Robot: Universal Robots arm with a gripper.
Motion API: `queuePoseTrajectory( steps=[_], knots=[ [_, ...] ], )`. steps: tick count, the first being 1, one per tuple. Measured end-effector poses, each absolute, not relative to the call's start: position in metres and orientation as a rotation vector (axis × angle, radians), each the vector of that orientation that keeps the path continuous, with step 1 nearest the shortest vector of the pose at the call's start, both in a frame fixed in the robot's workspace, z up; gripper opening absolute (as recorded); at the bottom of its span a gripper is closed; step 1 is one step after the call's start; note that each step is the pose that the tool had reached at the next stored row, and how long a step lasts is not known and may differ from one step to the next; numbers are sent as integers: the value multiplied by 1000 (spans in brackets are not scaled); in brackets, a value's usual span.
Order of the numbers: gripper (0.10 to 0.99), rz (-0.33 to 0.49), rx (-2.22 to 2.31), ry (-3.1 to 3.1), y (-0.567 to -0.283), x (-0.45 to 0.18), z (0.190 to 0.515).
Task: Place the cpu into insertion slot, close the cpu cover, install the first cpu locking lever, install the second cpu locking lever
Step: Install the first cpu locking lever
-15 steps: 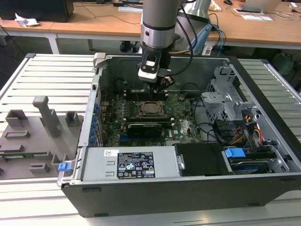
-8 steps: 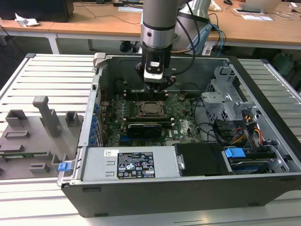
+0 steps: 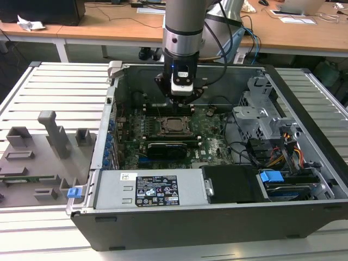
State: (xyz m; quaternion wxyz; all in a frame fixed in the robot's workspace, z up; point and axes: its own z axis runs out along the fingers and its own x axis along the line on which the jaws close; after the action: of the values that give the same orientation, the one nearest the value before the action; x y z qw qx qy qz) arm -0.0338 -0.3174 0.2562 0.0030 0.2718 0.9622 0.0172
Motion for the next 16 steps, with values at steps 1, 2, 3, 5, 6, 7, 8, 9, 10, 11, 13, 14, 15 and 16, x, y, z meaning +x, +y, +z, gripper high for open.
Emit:
queuePoseTrajectory(
  steps=[1, 2, 3, 5, 6, 7, 8, 9, 10, 11, 13, 14, 15, 16],
  knots=[
    [106, 54, 828, 3024, -317, -34, 256],
    [106, 54, 806, 3030, -317, -34, 256],
    [106, 54, 788, 3035, -317, -34, 256],
    [106, 54, 765, 3041, -317, -34, 259],
    [106, 54, 764, 3042, -317, -34, 261],
    [106, 55, 758, 3043, -317, -34, 261],
    [106, 54, 744, 3047, -317, -34, 261],
    [106, 54, 694, 3059, -317, -34, 262],
    [106, 53, 646, 3070, -317, -34, 262],
    [106, 53, 612, 3078, -317, -34, 262],
    [106, 54, 554, 3089, -317, -34, 262],
    [106, 54, 536, 3092, -317, -34, 262],
    [106, 54, 514, 3096, -317, -34, 262],
    [106, 54, 499, 3099, -317, -34, 262]
  ],
)
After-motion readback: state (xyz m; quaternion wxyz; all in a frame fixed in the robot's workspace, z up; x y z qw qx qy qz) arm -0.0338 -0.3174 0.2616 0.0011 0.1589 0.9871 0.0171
